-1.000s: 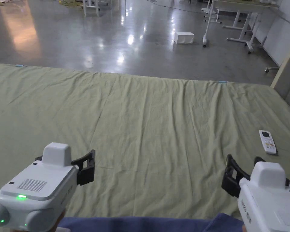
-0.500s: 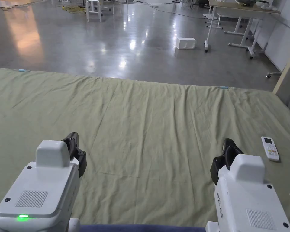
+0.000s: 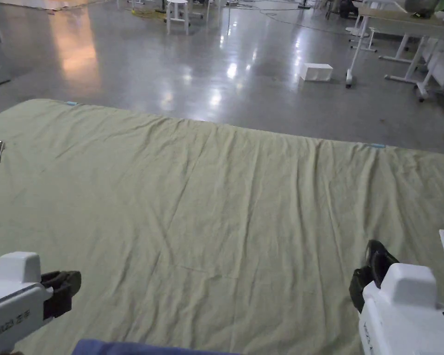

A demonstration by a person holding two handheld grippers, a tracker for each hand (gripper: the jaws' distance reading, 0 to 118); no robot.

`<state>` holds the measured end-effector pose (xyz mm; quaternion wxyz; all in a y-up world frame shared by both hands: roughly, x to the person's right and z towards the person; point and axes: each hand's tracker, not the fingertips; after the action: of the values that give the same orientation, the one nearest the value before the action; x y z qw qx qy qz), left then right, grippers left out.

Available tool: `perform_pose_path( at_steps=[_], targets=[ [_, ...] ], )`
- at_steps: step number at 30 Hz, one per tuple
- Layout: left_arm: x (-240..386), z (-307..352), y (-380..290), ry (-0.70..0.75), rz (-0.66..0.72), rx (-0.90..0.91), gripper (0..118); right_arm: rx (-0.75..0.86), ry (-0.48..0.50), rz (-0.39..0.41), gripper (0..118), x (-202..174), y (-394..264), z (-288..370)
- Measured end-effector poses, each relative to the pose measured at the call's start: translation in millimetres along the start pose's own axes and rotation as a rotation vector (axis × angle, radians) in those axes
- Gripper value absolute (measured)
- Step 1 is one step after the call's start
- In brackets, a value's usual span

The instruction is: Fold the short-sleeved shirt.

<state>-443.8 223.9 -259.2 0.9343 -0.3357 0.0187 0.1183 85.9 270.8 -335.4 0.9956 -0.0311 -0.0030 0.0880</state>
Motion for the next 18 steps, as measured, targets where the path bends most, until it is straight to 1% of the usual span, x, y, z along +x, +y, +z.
perform_pose_path(
  at_steps=[1, 2, 3, 4, 5, 6, 7, 8, 10, 12, 14, 16, 18],
  targets=[
    [-9.9, -4.5, -4.8, -0.010, 0.007, -0.047, 0, -0.011, 0.003, -0.003, 0, -0.6, -1.9, -1.3],
    [-21.3, -11.0, -10.8, -0.023, 0.027, -0.095, 4, -0.020, 0.004, -0.008, 0, -1.7, -4.2, -2.4],
    [-30.7, -17.2, -15.1, -0.044, 0.044, -0.138, 14, -0.027, 0.004, -0.008, 0, -3.0, -6.0, -3.4],
    [-41.5, -25.0, -20.0, -0.081, 0.074, -0.191, 32, -0.038, 0.006, -0.005, 0, -4.7, -6.5, -3.4],
    [-47.3, -29.9, -27.1, -0.116, 0.124, -0.235, 59, -0.049, 0.010, -0.003, 0, -6.2, -7.4, -3.6],
    [-54.7, -35.3, -33.3, -0.142, 0.171, -0.249, 77, -0.055, 0.015, -0.003, 0, -7.0, -8.6, -3.9],
    [-63.0, -40.6, -41.7, -0.161, 0.229, -0.245, 85, -0.064, 0.018, 0.000, 0, -8.2, -10.2, -4.6],
    [-69.4, -44.9, -48.5, -0.177, 0.291, -0.244, 88, -0.073, 0.019, 0.002, 0, -8.7, -12.4, -4.8],
    [-79.1, -52.8, -58.8, -0.212, 0.370, -0.274, 88, -0.088, 0.022, 0.009, 0, -9.4, -16.5, -5.8],
    [-86.1, -65.1, -67.5, -0.276, 0.399, -0.320, 88, -0.105, 0.019, 0.021, 0, -10.2, -19.0, -6.1],
    [-90.0, -78.4, -77.8, -0.370, 0.424, -0.385, 88, -0.121, 0.020, 0.022, 0, -9.8, -21.0, -6.0],
    [-92.4, -87.0, -87.7, -0.460, 0.460, -0.370, 88, -0.133, 0.019, 0.025, 0, -9.6, -23.3, -5.4],
    [-94.5, -91.1, -91.8, -0.507, 0.504, -0.339, 88, -0.140, 0.017, 0.032, 0, -10.0, -25.3, -4.8]
  ],
)
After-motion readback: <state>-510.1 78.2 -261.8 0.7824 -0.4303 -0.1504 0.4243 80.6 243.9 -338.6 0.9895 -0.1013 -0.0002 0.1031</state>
